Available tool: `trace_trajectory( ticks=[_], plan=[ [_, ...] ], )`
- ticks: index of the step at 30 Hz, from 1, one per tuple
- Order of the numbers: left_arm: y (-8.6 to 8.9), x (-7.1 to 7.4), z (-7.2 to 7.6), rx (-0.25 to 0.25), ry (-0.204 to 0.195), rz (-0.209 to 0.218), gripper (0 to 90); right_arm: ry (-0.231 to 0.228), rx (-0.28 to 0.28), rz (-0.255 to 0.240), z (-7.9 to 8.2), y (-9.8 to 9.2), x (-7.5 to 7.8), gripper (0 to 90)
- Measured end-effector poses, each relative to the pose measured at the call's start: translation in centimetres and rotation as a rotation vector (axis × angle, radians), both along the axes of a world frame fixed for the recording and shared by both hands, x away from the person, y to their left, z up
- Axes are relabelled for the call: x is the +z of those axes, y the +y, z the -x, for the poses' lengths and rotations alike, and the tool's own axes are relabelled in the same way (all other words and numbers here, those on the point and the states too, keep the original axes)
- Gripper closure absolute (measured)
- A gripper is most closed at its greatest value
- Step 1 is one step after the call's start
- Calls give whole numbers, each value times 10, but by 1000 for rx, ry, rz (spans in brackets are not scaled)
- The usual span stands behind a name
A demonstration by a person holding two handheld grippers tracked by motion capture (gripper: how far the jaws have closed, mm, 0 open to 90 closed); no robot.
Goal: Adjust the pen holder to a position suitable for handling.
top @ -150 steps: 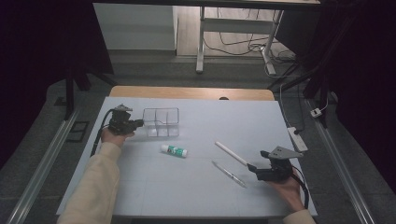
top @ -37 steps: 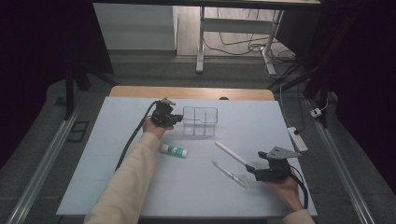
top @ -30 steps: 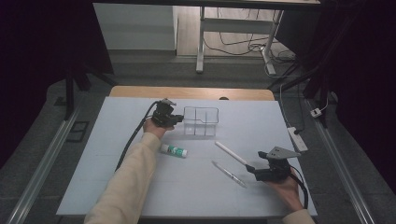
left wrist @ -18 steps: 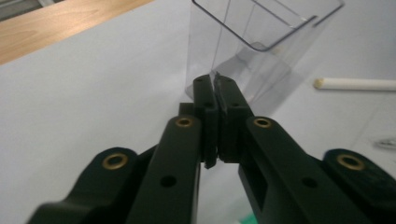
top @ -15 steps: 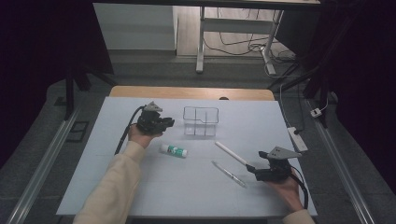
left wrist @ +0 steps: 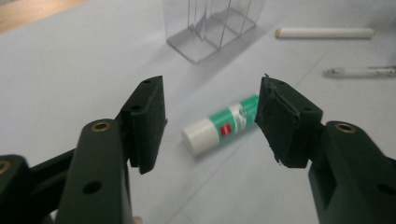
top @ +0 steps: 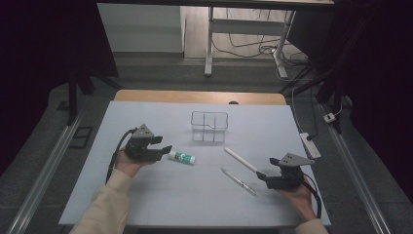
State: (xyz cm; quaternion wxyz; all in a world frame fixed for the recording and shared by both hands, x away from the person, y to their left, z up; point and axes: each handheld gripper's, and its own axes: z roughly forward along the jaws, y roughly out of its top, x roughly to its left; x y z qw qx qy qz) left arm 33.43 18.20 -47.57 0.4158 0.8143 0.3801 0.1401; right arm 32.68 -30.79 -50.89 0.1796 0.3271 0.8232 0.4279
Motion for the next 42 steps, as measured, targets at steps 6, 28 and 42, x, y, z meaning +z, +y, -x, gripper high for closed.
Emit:
trace_trajectory(
  ticks=[6,28,42],
  plan=[
    [10,-8,27,-2,2,19,398,-4,-4,2,0,0,0,199],
    [40,-33,75,35,-9,2,371,-18,4,29,1,-1,2,207],
    [42,-35,73,27,-21,-14,366,-35,13,45,4,0,4,204]
  ],
)
